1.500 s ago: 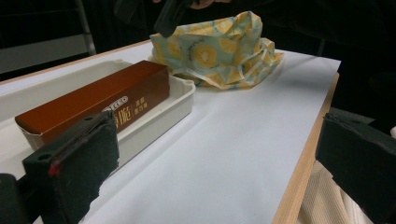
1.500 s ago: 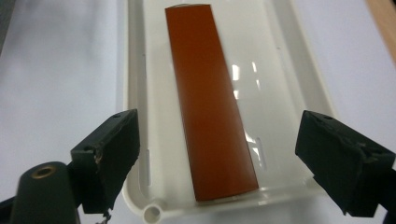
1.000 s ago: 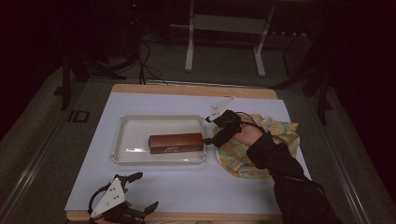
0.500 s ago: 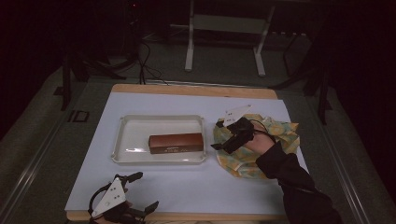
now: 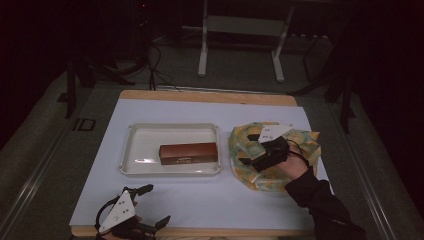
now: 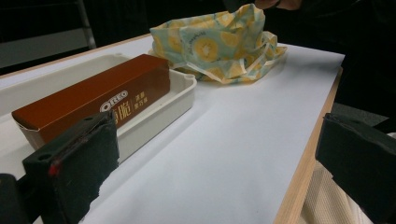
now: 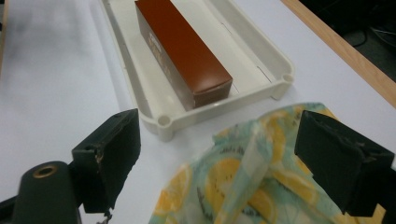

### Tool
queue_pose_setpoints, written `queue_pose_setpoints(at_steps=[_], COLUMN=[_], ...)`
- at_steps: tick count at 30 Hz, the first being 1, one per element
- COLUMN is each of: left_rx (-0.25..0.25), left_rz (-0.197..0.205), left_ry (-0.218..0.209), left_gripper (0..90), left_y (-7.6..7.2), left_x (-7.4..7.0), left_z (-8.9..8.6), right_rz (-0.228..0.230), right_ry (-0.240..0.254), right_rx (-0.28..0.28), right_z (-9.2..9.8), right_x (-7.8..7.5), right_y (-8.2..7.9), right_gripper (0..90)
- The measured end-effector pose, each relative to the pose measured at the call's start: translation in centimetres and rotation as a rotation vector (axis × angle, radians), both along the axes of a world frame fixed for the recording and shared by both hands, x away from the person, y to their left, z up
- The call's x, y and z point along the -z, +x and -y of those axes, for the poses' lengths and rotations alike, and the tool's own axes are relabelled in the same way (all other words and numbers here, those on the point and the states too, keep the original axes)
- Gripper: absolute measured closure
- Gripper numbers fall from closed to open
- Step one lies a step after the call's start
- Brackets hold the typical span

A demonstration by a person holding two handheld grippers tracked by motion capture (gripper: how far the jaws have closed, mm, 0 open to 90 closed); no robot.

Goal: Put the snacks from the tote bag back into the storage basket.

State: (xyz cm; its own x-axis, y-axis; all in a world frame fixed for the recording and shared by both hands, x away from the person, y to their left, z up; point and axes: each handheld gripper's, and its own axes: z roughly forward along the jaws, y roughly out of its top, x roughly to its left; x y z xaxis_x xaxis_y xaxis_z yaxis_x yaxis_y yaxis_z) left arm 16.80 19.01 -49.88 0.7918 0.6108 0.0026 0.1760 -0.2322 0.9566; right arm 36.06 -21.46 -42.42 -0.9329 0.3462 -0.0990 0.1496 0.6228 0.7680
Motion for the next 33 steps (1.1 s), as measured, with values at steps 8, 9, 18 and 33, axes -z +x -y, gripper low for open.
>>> queue_pose_setpoints(at_steps=[8, 9, 18, 33], left_rx=[0.001, 0.002, 0.003, 0.020], left_rz=[0.000, -0.001, -0.002, -0.010], left_ry=[0.001, 0.000, 0.004, 0.021], left_gripper=[0.0, 0.0, 0.0, 0.0], left_y=[0.0, 0.0, 0.0, 0.0], left_x=[0.0, 0.0, 0.0, 0.1], left_z=[0.0, 0.0, 0.1, 0.2], right_rz=[0.013, 0.015, 0.046, 0.043], right_ry=[0.029, 0.031, 0.075, 0.132], right_rx=[0.048, 0.056, 0.125, 0.268], right_z=[2.0, 2.3, 4.2, 7.0], right_x=[0.7, 0.8, 1.9, 3.2], right_y=[-1.7, -2.0, -4.1, -5.9], right_gripper=[14.3, 14.3, 14.3, 14.1])
